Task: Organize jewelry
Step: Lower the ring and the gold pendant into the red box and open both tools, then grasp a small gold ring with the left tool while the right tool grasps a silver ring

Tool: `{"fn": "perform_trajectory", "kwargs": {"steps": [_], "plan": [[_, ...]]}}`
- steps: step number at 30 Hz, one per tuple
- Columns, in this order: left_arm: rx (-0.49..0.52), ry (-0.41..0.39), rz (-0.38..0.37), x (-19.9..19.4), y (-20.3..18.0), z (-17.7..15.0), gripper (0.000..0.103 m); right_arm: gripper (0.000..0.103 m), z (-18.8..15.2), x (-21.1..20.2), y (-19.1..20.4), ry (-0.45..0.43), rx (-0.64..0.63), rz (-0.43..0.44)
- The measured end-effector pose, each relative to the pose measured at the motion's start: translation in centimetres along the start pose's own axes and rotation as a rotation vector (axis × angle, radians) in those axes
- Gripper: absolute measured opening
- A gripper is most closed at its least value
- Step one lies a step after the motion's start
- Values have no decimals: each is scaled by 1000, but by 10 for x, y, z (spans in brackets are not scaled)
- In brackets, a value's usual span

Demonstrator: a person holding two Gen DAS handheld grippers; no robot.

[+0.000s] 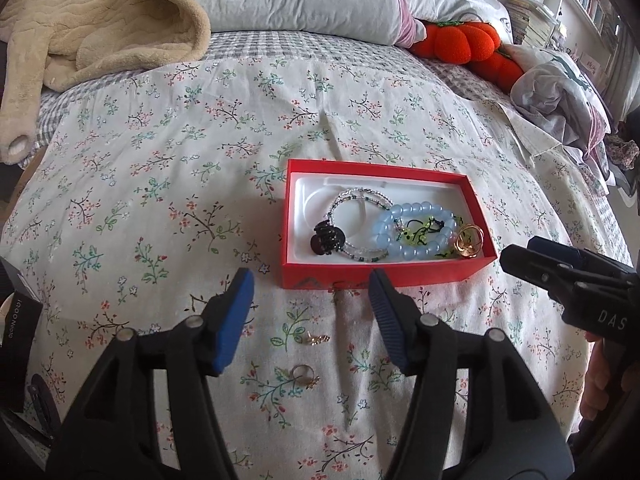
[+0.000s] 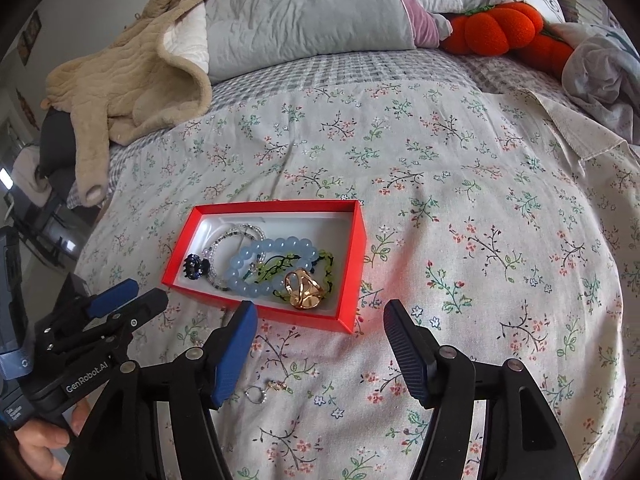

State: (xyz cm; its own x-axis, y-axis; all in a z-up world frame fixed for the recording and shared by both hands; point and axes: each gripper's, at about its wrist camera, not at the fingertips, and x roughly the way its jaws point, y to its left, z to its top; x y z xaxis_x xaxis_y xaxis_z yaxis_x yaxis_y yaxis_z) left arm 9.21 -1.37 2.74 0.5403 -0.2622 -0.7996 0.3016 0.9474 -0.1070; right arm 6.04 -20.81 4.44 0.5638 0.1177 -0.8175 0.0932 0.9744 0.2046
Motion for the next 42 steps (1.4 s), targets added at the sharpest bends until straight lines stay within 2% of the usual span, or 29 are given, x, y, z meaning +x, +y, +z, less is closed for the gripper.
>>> {"fn": "perform_trajectory", "kwargs": {"steps": [4, 6, 14, 20, 24, 30, 32, 34, 36, 42], "plan": [[12, 8, 16, -4, 2, -4, 76, 74, -6, -4, -3, 6, -4, -16], [16, 23, 24, -4, 2, -8, 79, 76, -9, -5, -4, 11, -5, -22], [57, 117, 42, 1, 6, -26, 80, 79, -24, -4, -7, 49, -29, -67], [33, 219, 65, 13, 19, -38, 80, 79, -36, 4, -9, 106, -48, -113], [-7, 278, 42, 21, 25, -43, 80, 80, -42, 11, -9, 146, -51, -133], [-81, 312, -33, 29, 27, -46, 80, 80, -47, 21, -8, 193, -39, -144], [-120, 324, -59, 33, 28, -45, 72, 80, -49, 24, -8, 207, -32, -141], [-152, 340, -72, 39, 28, -45, 56, 80, -50, 27, -8, 216, -30, -141], [-172, 353, -70, 45, 27, -46, 48, 80, -51, 28, -7, 220, -33, -144], [-185, 353, -28, 52, 16, -44, 40, 80, -52, 29, -6, 222, -36, -143]]}}
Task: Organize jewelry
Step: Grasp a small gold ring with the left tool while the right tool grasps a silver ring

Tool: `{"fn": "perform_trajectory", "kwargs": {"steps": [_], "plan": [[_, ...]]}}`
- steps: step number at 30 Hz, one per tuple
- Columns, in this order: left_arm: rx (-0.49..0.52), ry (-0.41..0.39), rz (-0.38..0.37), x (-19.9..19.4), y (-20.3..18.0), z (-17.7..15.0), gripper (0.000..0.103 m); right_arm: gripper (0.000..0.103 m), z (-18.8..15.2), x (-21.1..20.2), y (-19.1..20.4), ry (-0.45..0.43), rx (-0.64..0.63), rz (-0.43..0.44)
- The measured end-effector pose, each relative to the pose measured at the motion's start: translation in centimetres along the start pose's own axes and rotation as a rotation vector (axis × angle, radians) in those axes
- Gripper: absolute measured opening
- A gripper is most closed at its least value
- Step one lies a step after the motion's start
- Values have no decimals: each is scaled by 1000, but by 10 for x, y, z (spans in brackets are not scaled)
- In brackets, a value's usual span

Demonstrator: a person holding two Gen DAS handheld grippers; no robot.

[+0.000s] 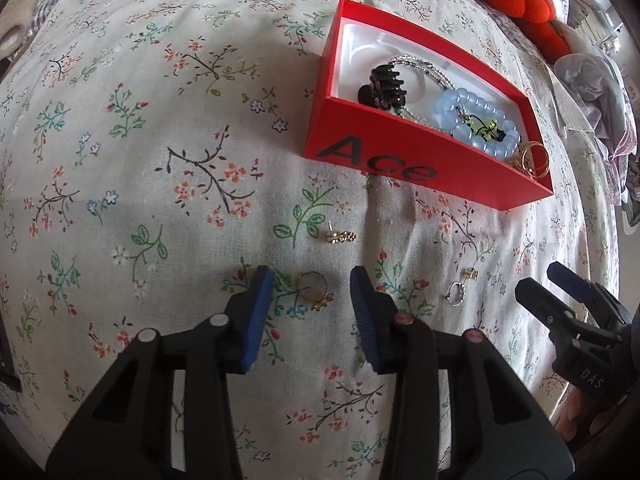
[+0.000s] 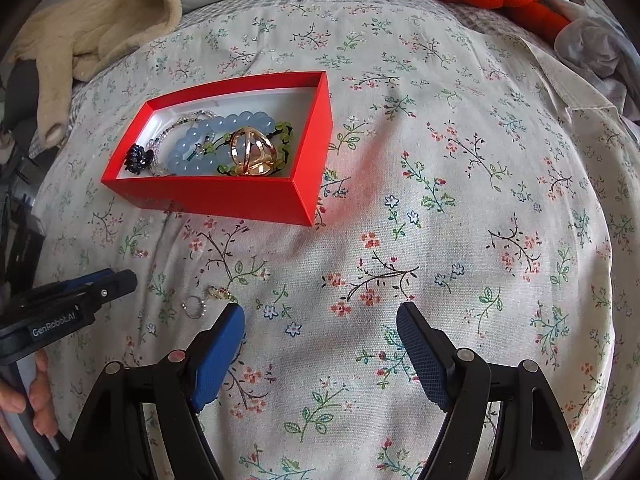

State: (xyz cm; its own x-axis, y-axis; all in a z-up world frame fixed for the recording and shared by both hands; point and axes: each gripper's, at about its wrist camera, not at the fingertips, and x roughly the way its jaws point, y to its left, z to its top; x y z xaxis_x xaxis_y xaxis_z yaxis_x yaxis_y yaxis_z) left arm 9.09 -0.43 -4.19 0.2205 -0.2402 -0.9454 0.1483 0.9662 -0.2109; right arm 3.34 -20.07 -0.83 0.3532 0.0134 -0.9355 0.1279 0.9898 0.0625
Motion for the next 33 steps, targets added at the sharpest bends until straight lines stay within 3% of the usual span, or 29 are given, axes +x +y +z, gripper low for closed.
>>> {"fn": "perform_trajectory", "kwargs": {"steps": [5, 7, 10, 19, 28, 33], "plan": [[10, 13, 45, 5, -14, 0, 27, 80, 0, 1, 0, 4, 0, 0], [16, 19, 49, 7, -18, -1, 14, 80, 0, 1, -1, 3, 1, 1], [16, 24, 48, 9, -24, -1, 6, 80, 1, 1, -1, 3, 3, 3], [16, -8, 26, -3, -16, 2, 3, 80, 7, 5, 11, 30, 9, 22], [5, -14, 13, -13, 6, 1, 3, 78, 7, 29, 46, 152, 15, 106], [-2, -15, -2, -17, 18, 0, 3, 53, 10, 34, 63, 156, -14, 113]]}}
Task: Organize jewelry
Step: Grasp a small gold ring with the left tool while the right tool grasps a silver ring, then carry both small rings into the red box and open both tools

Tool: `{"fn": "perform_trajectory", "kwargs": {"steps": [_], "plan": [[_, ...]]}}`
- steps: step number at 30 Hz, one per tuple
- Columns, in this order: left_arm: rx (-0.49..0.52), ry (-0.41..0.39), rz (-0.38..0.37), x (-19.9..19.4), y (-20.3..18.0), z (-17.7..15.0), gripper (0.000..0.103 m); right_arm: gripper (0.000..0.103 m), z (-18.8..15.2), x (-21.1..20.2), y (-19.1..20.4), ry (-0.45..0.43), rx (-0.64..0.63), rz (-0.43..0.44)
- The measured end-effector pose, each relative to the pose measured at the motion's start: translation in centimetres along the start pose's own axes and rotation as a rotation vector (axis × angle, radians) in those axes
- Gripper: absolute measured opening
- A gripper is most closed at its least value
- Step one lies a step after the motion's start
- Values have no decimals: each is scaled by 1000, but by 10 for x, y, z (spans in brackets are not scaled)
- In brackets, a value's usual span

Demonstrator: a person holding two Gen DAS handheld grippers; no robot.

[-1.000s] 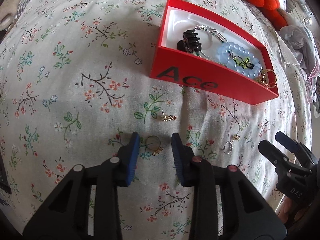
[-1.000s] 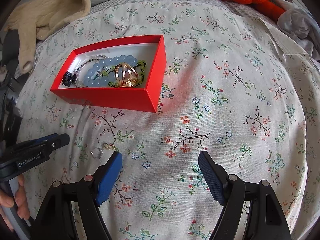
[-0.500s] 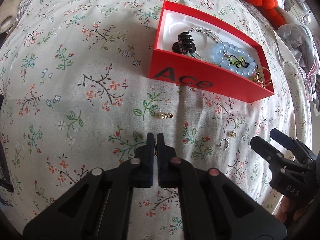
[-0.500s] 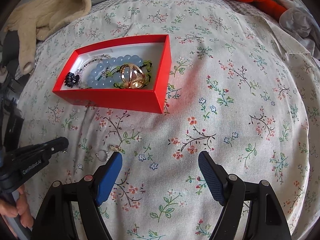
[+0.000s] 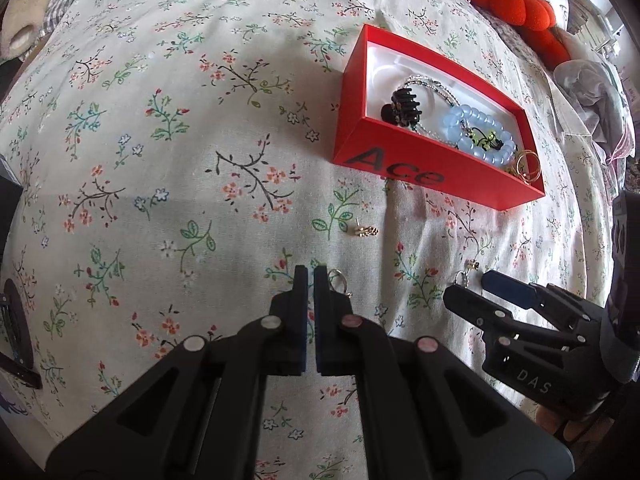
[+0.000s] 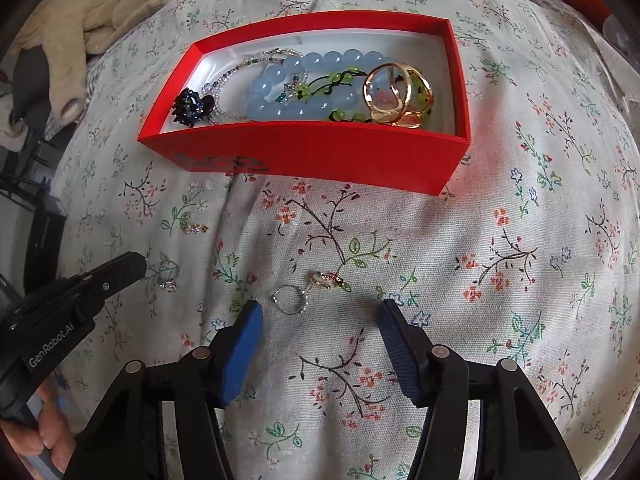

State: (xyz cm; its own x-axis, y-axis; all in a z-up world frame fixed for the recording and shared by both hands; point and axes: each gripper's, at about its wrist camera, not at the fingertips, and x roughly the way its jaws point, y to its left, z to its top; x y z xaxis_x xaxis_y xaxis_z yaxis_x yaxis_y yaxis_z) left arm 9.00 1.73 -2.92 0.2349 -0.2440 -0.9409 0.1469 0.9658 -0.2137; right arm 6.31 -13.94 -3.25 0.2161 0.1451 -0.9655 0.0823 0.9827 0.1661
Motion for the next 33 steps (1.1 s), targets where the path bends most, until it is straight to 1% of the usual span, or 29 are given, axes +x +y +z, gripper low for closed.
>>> {"fn": "perform_trajectory", "kwargs": {"steps": [3, 4, 6, 7, 11, 12, 13, 15, 20, 21, 23, 25, 27, 29, 33], "plan": [[1, 0, 1, -3, 7, -3, 3, 41, 1, 4, 8, 5, -15, 1], [2, 0, -2, -4, 9, -4, 3, 40, 2, 5, 11, 5, -23, -4], [2, 5, -13, -5, 12, -5, 3, 33, 4, 7, 17, -1, -36, -14], [1, 7, -18, -4, 10, -6, 3, 32, 5, 9, 21, -2, -41, -18], [-3, 17, -38, -1, 5, -6, 5, 19, 7, 10, 27, -9, -62, -22], [-3, 18, -42, -1, 4, -7, 9, 19, 7, 10, 27, -10, -63, -20], [0, 20, -45, -1, 3, -7, 14, 19, 7, 10, 28, -12, -66, -19], [4, 24, -51, 1, -2, -8, 19, 19, 7, 10, 29, -17, -72, -18], [35, 53, -49, 11, -21, -6, 20, 19, 1, 0, 15, -19, -72, -3], [43, 63, -39, 14, -23, -7, 20, 19, 0, -2, 13, -19, -71, 0], [62, 84, 3, 21, -31, -7, 20, 19, -1, -4, 8, -19, -69, 3], [79, 86, 36, 25, -36, -8, 20, 19, -1, -3, 8, -19, -65, 5], [84, 84, 51, 25, -39, -8, 20, 19, -5, -7, 1, -18, -61, 6], [83, 82, 63, 26, -41, -7, 16, 19, -6, -10, -4, -21, -58, 6], [66, 80, 40, 19, -36, -9, 16, 19, -6, -17, -8, -29, -54, 18]]}}
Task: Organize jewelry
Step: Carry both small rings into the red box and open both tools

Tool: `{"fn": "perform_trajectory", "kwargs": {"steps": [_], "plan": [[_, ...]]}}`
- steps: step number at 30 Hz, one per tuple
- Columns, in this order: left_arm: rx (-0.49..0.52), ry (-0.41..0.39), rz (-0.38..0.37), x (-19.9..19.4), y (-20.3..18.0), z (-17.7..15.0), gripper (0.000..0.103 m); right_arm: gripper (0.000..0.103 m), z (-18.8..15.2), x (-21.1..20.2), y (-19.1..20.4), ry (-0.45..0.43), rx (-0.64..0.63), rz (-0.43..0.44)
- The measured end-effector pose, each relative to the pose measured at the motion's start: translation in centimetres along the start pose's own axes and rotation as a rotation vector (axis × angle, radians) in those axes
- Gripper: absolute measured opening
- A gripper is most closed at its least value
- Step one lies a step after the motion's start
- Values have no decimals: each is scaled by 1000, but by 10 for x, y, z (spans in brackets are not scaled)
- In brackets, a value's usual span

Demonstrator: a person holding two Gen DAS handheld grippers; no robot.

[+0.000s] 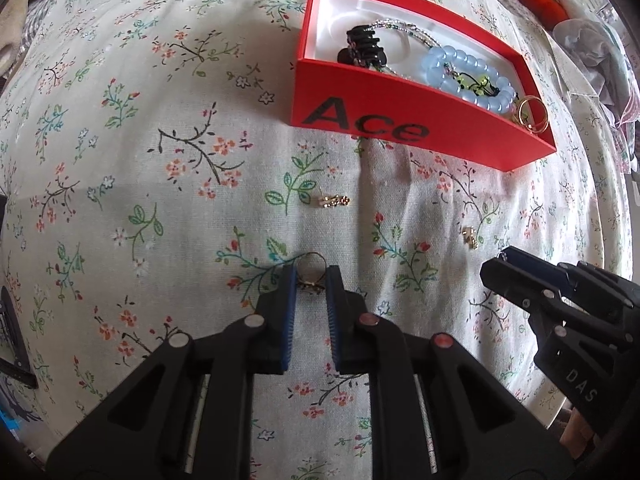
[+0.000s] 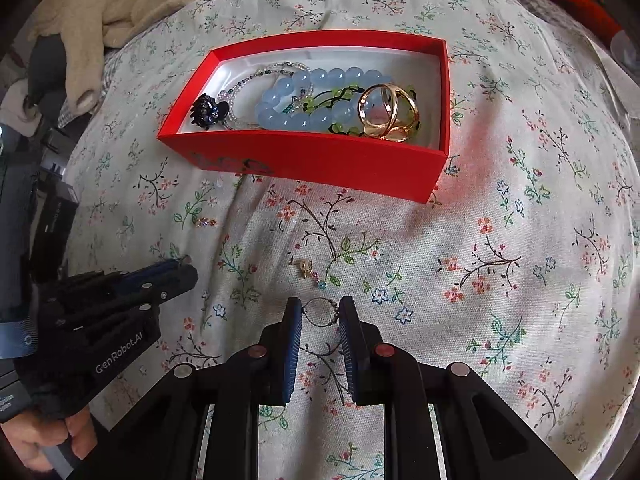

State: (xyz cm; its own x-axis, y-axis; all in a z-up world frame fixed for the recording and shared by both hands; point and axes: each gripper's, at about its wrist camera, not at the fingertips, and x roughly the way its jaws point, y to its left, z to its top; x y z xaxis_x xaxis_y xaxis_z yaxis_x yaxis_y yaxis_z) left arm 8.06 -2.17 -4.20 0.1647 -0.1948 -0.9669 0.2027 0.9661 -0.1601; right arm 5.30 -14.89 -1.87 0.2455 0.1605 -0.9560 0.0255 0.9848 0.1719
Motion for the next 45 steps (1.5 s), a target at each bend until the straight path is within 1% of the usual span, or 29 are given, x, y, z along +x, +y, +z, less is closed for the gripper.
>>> {"fn": "perform_trajectory", "kwargs": {"steps": [6, 10, 16, 21, 26, 29, 33, 36, 38, 42, 44, 45], "plan": [[-30, -39, -58, -21, 9, 2, 16, 19, 3, -13, -3, -30, 6, 18], [-58, -95, -113, -41, 13, 7, 16, 19, 2, -31, -11, -62, 27, 45], [-78, -190, -193, -64, 16, 10, 16, 19, 7, -56, -14, -145, 36, 70], [-65, -248, -230, -66, 11, 24, 16, 19, 17, -65, -18, -205, 48, 78], [-35, -300, -268, -60, -3, 37, 16, 19, 27, -69, -25, -261, 60, 75], [-22, -318, -283, -55, -13, 44, 16, 19, 32, -68, -31, -277, 67, 76], [-36, -333, -302, -46, -20, 54, 16, 19, 36, -64, -38, -278, 73, 77], [-49, -344, -300, -43, -23, 58, 16, 19, 37, -61, -40, -274, 77, 78], [-52, -337, -288, -43, -25, 60, 17, 19, 37, -60, -41, -274, 77, 78], [-54, -335, -263, -52, -24, 55, 21, 19, 40, -62, -42, -279, 82, 83], [-49, -340, -245, -59, -21, 51, 25, 19, 44, -62, -43, -284, 82, 81], [-45, -345, -236, -62, -19, 49, 29, 19, 46, -61, -43, -284, 84, 79]]}}
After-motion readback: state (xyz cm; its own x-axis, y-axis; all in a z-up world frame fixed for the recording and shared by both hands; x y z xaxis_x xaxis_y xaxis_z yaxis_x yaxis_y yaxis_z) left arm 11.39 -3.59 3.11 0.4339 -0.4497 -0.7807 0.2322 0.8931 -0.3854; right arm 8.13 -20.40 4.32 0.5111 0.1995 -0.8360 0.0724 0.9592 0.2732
